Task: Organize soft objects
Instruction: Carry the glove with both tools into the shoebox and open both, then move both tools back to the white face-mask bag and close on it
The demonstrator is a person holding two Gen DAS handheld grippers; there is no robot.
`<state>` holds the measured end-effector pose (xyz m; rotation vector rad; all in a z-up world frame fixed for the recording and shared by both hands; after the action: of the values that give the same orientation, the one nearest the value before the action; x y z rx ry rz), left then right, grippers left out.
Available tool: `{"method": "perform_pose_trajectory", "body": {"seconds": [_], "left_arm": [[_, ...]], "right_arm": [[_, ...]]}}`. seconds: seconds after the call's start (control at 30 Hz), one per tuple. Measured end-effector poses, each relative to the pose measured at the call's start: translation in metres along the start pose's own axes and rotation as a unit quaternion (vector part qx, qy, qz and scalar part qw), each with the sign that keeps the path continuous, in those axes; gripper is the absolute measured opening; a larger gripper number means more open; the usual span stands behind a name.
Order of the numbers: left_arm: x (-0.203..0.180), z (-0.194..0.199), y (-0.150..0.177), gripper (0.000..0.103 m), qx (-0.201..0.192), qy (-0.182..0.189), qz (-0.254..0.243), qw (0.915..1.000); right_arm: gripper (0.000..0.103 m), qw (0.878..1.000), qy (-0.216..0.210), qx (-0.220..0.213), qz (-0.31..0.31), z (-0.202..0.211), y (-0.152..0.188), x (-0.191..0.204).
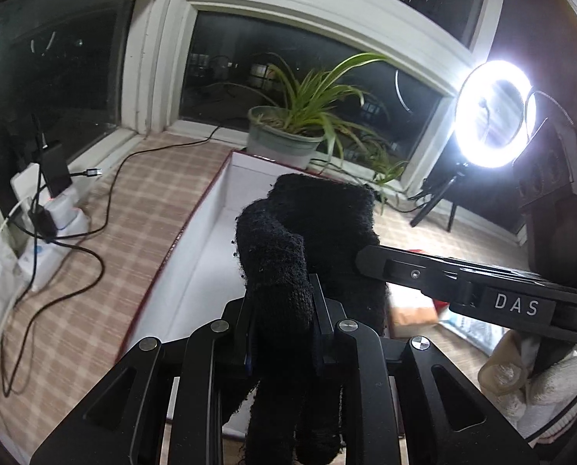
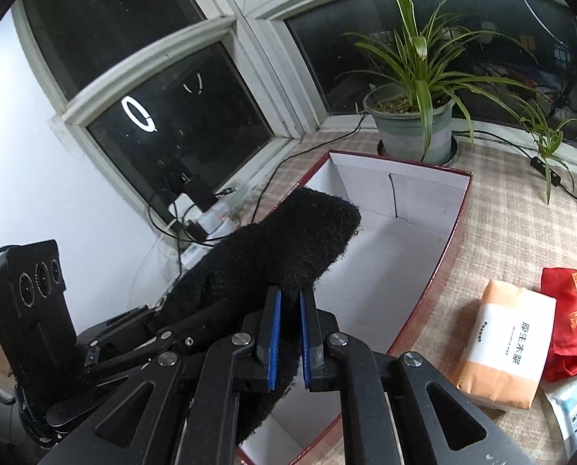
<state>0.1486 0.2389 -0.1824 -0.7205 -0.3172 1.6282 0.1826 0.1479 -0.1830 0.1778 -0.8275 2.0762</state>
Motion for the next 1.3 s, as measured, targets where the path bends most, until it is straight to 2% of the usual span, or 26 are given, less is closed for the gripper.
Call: {"method": "perform_pose_trajectory", "body": {"seconds": [0.3,0.37,0.4,0.43,0.5,0.73,0.83,0.97,1.2,1.3], "left_arm": [[0.006,-0.008,-0.002,0.019,0.009,-0.029,0.004,0.9995],[0.008,-0.01,-0.002,0.02,0.011,-0.034,0.006,0.9994],[0.009,-0.01,-0.003,0.03,0.013,-0.034,0.011,0.9993],[0.009,-0.009,-0.003,0.046,0.012,-0.033,0.014,0.9993],[0.011,-0.006,-0.004,0.062,0.003,-0.035,0.019,0.9992],[0.009,-0.001,-0.006,0.062,-0.003,-0.034,0.026,0.9991],[0.007,0.005,-0.007,0.063,-0.01,-0.032,0.028,0.999],[-0.002,0.015,-0.008,0.064,-0.023,-0.028,0.026,0.999],[-0.033,0.027,-0.006,0.064,-0.041,-0.009,0.014,0.999],[-0.054,0.026,-0.002,0.064,-0.039,0.003,0.004,0.9992]], "right_arm": [[0.009,1.0,0.028,-0.005,-0.001,-0.004,-0.001,-0.007],[0.018,0.999,0.034,-0.01,-0.001,-0.001,-0.001,-0.008],[0.032,0.999,0.034,-0.013,-0.002,0.002,-0.001,-0.009],[0.046,0.999,0.034,-0.016,-0.004,0.005,-0.001,-0.01],[0.058,0.999,0.037,-0.031,-0.007,0.013,0.001,-0.012],[0.066,0.998,0.047,-0.05,0.004,0.034,0.009,-0.016],[0.069,0.998,0.03,-0.06,-0.014,0.044,0.016,-0.025],[0.069,0.996,0.016,-0.079,-0.044,0.062,0.026,-0.044],[0.069,0.991,0.038,-0.108,-0.07,0.108,0.055,-0.087],[0.074,0.989,0.05,-0.114,-0.083,0.131,0.074,-0.11]]}}
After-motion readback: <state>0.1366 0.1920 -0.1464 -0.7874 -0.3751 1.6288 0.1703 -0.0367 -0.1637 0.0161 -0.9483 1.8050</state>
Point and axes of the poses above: each gripper's, at about its wrist camera, not at the fingertips, and z roughly against the way its jaws point, x to its left, y to its underside, the point moved 7 cm from there along -z, roughly the way its jaws point, and after that the axes turned 12 degrees about x, right-handed, at the moved point
